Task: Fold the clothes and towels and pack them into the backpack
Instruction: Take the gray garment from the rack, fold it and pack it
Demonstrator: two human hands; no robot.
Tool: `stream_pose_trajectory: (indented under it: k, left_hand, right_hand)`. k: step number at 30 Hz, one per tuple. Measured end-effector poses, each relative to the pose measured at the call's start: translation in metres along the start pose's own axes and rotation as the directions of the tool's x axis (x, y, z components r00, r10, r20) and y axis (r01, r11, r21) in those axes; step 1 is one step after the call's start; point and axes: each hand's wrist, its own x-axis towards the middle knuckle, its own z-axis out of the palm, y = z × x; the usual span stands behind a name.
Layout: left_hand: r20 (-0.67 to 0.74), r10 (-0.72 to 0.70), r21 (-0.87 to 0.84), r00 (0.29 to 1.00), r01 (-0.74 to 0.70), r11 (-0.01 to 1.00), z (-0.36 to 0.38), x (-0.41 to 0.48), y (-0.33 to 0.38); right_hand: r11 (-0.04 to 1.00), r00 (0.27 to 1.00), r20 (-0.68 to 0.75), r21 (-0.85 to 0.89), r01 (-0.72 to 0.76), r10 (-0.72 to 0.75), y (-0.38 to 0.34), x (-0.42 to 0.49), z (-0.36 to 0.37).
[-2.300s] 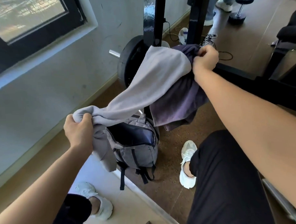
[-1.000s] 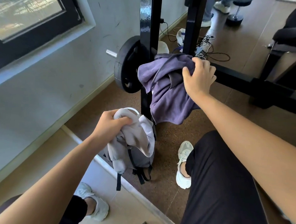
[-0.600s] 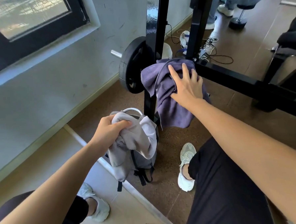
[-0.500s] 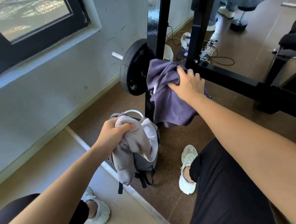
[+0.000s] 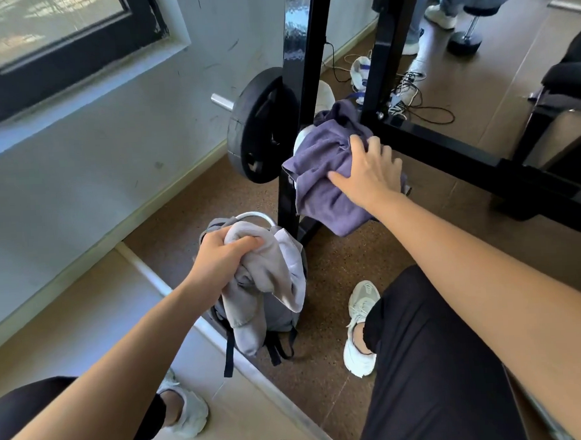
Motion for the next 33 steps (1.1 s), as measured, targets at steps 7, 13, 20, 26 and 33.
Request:
stream_pose_trajectory:
  k: [7, 13, 20, 26, 33]
  left_hand:
    - [-0.018, 0.008, -0.028, 1.0, -0.008, 1.0, -0.007, -0.004, -0.003]
    - [-0.018, 0.035, -0.022, 0.999, -0.036, 0.999, -0.01, -0.003, -0.004]
    - [-0.014, 0.052, -0.014, 0.999, -0.052, 0.999, -0.009, -0.004, 0.0]
    - [-0.015, 0.048, -0.012, 0.999, -0.048, 0.999, -0.008, -0.004, 0.001]
    - [0.011, 0.086, -0.016, 0.996, -0.086, 0.996, -0.01, -0.006, 0.006]
  right_hand:
    - [0.995, 0.999, -0.019, -0.088, 0.038, -0.039, 0.001, -0.019, 0.0]
    - [0.999, 0.997, -0.069, -0.02, 0.04, -0.041, 0.002, -0.02, -0.012]
    - [0.989, 0.995, -0.038, -0.117, 0.089, -0.094, 0.005, -0.024, 0.004]
    - [0.958, 0.957, -0.21, -0.25, 0.144, -0.199, 0.012, -0.031, 0.022]
    - [0.983, 0.978, -0.13, -0.111, 0.149, -0.163, 0.001, -0.045, 0.012]
